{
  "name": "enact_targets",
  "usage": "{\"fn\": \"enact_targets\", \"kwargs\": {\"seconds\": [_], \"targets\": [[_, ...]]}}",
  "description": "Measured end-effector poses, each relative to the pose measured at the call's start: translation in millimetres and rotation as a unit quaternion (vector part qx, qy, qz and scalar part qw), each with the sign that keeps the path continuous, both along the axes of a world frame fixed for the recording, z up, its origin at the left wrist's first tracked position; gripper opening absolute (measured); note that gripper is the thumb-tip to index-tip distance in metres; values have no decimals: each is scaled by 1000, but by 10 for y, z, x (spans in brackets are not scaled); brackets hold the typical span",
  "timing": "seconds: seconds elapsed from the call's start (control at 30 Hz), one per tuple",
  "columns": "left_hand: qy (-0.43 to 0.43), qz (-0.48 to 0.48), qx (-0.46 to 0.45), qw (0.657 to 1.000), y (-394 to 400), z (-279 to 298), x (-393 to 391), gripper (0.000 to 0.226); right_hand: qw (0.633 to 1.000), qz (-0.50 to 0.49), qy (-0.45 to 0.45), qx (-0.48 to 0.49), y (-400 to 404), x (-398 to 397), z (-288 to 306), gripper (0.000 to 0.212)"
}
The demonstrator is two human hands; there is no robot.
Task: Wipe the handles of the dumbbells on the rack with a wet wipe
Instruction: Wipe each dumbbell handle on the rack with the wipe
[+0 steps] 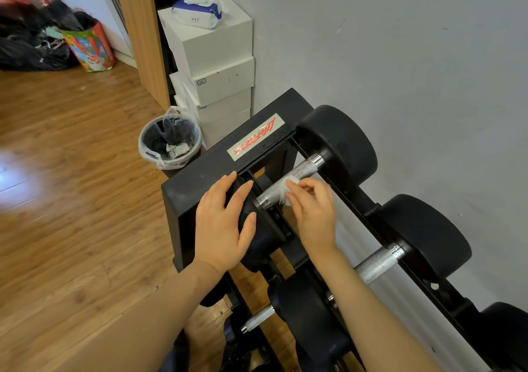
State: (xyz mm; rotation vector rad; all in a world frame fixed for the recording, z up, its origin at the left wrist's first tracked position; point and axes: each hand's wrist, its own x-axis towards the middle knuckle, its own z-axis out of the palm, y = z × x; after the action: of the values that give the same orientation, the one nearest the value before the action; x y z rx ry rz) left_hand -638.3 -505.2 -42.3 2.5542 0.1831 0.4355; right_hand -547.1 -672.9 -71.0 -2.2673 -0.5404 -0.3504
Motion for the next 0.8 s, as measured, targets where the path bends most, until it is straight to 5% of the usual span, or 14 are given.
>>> {"fn": "enact_targets", "kwargs": {"seconds": [0.2, 0.6, 0.8], "targets": [[3, -2, -6, 1000, -3, 4, 1, 53, 997, 24, -66, -19, 52, -82, -73, 31], [3, -6, -1, 1000, 9, -12, 2, 52, 998, -18, 50, 45, 0, -41, 48, 21], [8, -5, -3, 1000, 6, -6, 0, 53, 999, 30, 12, 0, 29, -33, -12, 12]]}}
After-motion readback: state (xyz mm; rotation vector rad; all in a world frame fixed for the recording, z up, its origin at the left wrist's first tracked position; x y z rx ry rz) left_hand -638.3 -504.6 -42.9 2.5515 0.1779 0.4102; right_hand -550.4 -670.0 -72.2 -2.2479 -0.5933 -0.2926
